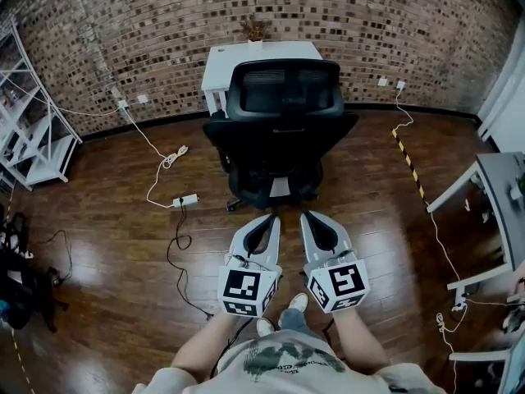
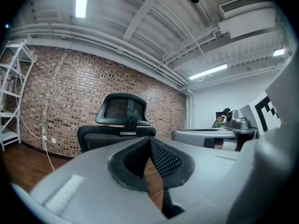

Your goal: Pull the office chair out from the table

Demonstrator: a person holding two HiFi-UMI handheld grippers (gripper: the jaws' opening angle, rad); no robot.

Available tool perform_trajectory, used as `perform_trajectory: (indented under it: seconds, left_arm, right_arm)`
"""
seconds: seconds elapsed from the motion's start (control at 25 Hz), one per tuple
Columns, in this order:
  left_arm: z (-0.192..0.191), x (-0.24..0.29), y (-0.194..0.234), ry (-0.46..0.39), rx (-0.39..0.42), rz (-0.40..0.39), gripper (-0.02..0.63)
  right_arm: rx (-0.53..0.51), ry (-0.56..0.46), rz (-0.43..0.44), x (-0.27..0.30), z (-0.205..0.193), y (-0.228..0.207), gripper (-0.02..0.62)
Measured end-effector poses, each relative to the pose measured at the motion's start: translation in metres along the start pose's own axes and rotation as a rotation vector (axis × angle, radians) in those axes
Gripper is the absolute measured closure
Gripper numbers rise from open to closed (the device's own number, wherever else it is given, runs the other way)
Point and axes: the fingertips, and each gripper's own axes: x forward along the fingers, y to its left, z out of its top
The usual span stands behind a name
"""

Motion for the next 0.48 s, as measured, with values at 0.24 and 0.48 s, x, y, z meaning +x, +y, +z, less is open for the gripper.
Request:
perform_trajectory:
  seconds: [0.24,0.48]
  left_arm:
    - [0.000,-0.009,-0.001,0.008,-0.010,-0.002,0.591]
    - [0.001,-0.018,-0.003,0.003,-0.006,-0.006,0.591]
  right_arm:
    - [-0.018,0.005,0.005,-0.007,0.001,0.011,0.595]
    - [0.027,0.024,0.005,-0.014,-0.007,0.015,0.595]
